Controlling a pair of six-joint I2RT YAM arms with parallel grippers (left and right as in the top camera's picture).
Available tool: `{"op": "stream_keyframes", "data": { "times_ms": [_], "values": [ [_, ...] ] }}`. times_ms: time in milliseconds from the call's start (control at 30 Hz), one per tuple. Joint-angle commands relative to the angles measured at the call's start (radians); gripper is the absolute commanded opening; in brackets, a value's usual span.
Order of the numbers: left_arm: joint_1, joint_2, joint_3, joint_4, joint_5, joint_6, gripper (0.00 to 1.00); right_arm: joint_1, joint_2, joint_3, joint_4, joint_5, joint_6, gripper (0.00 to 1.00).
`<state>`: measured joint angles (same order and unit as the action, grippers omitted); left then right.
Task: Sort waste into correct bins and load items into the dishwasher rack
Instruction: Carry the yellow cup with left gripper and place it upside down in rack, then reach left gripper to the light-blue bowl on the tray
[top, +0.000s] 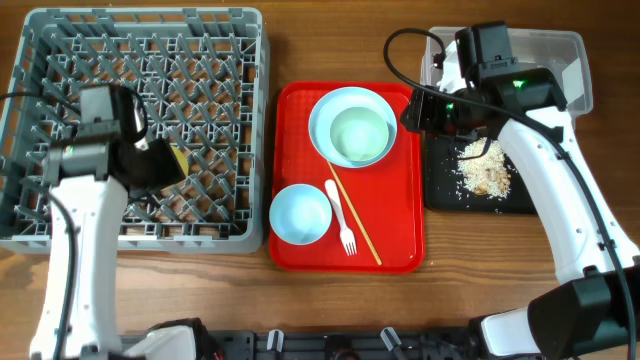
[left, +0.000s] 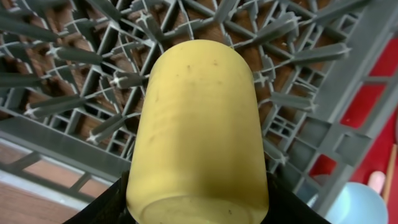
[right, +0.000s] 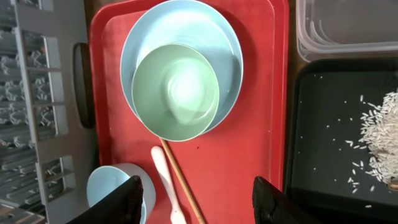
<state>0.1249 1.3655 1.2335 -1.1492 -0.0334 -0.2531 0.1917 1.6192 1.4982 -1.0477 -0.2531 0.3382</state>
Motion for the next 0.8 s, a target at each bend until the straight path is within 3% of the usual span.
{"op": "stream_keyframes", "data": {
  "times_ms": [0, 233, 300, 367, 400, 433, 500, 567, 767],
  "values": [
    [0.006, 0.070, 0.017, 0.039, -0.009, -0.013, 0.04, 0.000, 0.010, -0.001, -0.002, 0.020, -0.023, 0.57],
    [0.006, 0.108, 0.017, 0.110, -0.009, -0.013, 0.04, 0.000, 0.010, -0.001, -0.011, 0.020, -0.024, 0.57],
    [0.006, 0.108, 0.017, 0.109, -0.009, -0.013, 0.31, 0.000, 0.010, -0.001, -0.011, 0.020, -0.024, 0.57],
    [0.006, 0.108, 0.016, 0.105, -0.009, -0.014, 0.38, 0.000, 0.010, -0.001, -0.011, 0.020, -0.024, 0.57],
    [0.006, 0.108, 0.014, 0.102, -0.009, -0.014, 0.47, 0.000, 0.010, -0.001, -0.012, 0.020, -0.023, 0.57],
    [0.006, 0.108, 0.013, 0.102, -0.009, -0.014, 0.62, 0.000, 0.010, -0.001, -0.013, 0.019, -0.023, 0.57],
    [0.006, 0.109, 0.010, 0.102, -0.009, -0.013, 0.72, 0.000, 0.010, -0.001, -0.014, 0.019, -0.024, 0.57],
    [0.006, 0.110, 0.010, 0.100, -0.009, -0.013, 1.00, 0.000, 0.010, -0.001, -0.016, 0.019, -0.024, 0.57],
    [0.006, 0.110, 0.010, 0.098, -0.009, -0.014, 1.00, 0.000, 0.010, -0.001, -0.021, 0.016, -0.024, 0.57]
  ]
}}
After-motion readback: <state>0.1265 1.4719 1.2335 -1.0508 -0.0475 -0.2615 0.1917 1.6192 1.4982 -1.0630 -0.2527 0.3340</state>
